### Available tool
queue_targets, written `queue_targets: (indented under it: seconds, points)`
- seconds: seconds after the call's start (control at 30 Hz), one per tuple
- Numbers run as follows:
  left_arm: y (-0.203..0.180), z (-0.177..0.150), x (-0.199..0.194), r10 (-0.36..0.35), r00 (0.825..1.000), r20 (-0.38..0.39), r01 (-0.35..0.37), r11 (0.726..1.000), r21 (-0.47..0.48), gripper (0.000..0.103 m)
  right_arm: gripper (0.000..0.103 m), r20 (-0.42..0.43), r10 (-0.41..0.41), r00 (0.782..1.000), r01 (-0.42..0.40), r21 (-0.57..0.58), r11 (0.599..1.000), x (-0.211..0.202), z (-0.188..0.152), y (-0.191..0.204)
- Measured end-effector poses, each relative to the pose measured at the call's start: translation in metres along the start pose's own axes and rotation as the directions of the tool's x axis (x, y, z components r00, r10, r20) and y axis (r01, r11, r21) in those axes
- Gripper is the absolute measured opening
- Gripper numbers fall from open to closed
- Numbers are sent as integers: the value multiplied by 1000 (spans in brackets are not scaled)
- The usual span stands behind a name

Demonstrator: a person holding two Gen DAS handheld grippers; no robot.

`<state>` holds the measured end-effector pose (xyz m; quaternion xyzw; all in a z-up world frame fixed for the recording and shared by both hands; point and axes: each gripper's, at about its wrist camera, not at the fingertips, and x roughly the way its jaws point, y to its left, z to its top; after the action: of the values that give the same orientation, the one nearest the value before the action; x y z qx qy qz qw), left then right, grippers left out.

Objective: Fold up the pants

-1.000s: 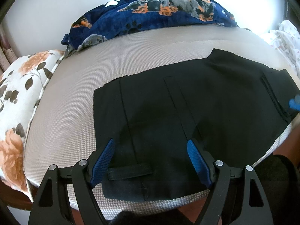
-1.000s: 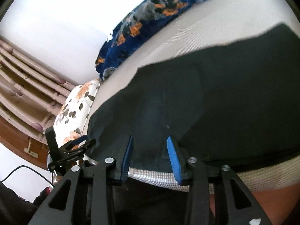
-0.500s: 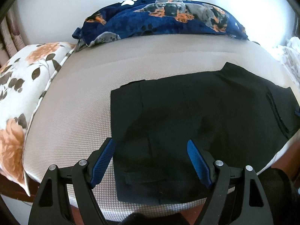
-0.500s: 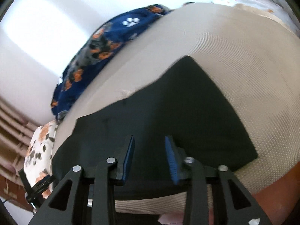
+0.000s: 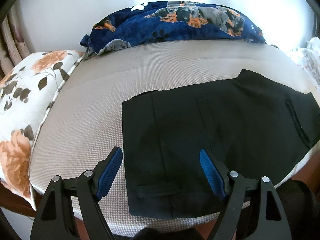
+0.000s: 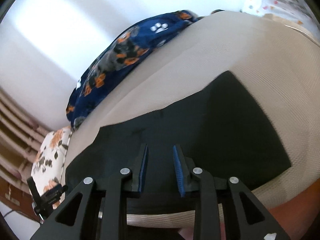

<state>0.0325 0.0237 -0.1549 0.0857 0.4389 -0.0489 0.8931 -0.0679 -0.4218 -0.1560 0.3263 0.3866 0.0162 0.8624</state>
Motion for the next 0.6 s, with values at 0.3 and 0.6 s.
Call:
queue_targets:
  seconds: [0.3,0.6]
  points:
    - [-3,1,-5,20,999,33,-21,999,39,80,28,-45,46,998,-48,-53,997,15,-11,40]
    - [-1,3,-6,20,999,31,-20,1000,20,80,32,-100,63,993,-73,-99,992,32,-30,62]
